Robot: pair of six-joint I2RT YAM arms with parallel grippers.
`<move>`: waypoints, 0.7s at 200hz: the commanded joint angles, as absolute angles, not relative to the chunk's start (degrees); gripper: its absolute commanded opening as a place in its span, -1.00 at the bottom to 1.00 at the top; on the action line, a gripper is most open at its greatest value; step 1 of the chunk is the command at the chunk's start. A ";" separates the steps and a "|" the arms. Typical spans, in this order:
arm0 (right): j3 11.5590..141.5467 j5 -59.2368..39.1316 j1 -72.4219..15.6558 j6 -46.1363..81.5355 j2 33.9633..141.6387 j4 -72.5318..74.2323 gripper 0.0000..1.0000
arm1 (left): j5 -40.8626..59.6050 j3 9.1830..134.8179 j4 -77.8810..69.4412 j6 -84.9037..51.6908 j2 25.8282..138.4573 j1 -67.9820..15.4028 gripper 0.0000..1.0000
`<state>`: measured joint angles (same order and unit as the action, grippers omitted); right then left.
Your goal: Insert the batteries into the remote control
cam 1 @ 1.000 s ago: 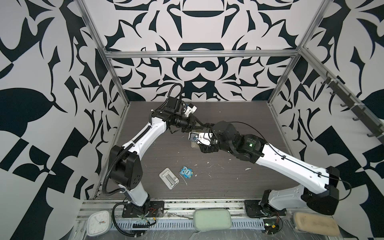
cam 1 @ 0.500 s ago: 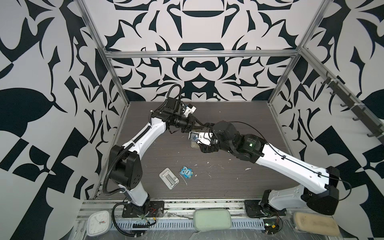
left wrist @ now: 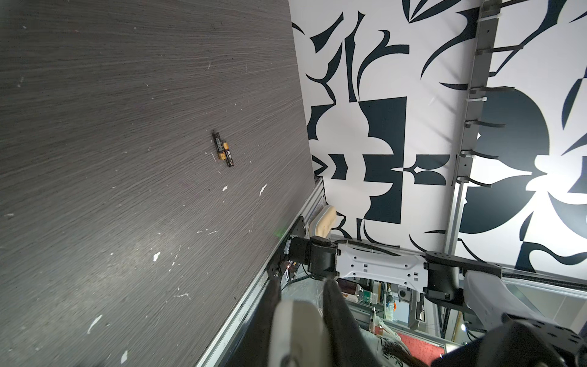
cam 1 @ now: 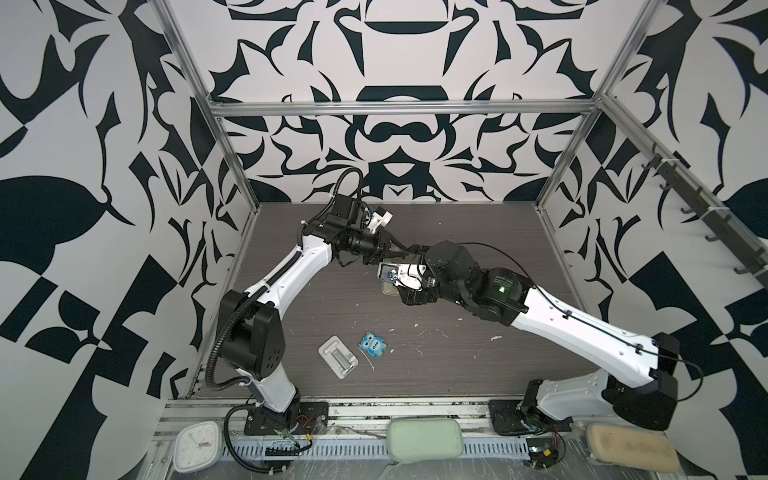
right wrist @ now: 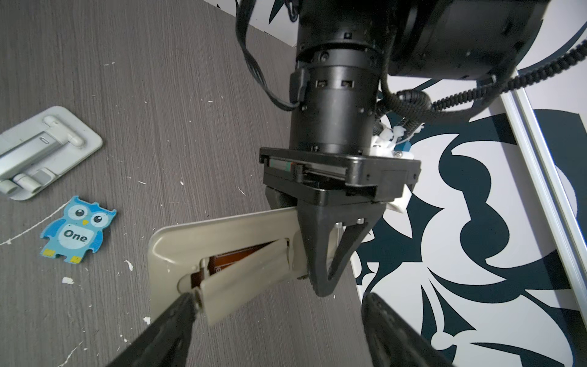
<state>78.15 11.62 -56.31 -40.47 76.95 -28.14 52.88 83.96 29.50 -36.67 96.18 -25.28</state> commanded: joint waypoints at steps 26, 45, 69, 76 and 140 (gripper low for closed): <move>78.90 12.26 -55.90 -40.05 77.47 -27.16 0.73 | 56.71 83.78 26.54 -39.43 96.02 -24.88 -1.00; 79.03 12.30 -55.90 -40.01 77.52 -27.15 0.74 | 56.84 83.33 25.70 -40.03 95.92 -24.70 -1.00; 79.27 12.39 -55.90 -40.06 77.52 -27.22 0.73 | 57.41 82.28 23.41 -41.55 95.80 -24.53 -1.00; 79.28 12.32 -55.92 -40.07 77.57 -27.24 0.73 | 57.48 82.27 23.31 -41.66 95.89 -24.52 -1.00; 79.11 12.39 -55.90 -39.98 77.64 -27.68 0.73 | 58.49 80.70 18.33 -44.93 96.42 -24.39 -1.00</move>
